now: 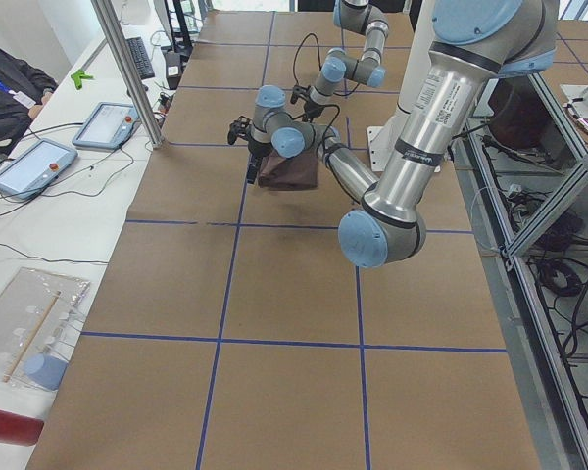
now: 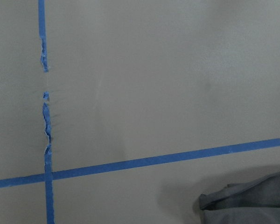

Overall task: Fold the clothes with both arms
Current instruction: 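Raise the left gripper away while the right gripper presses the shirt's far corner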

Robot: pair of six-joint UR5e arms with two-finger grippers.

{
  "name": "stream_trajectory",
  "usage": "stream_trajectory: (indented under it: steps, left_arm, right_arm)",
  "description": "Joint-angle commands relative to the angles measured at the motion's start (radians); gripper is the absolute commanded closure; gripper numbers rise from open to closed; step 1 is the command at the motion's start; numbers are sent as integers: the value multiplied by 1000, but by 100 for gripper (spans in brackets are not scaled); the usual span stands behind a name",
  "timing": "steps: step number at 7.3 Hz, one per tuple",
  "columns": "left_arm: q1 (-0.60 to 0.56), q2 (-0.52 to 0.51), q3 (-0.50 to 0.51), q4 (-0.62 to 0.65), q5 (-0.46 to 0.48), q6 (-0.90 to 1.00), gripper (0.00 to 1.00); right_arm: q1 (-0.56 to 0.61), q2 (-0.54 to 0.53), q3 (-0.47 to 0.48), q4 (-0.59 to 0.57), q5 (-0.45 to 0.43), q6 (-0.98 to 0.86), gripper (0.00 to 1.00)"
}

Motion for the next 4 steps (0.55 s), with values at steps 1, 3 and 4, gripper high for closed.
stream_trajectory:
  steps: [1, 3, 4]
  left_arm:
    - [0, 1, -1, 0, 0, -1, 0]
    - [1, 1, 1, 0, 0, -32, 0]
    - [3, 1, -1, 0, 0, -41, 0]
  right_arm:
    - [-8, -11, 4, -25, -2, -3, 63]
    - [-6, -7, 16, -50, -3, -7, 100]
    - [15, -2, 10, -50, -5, -8, 100]
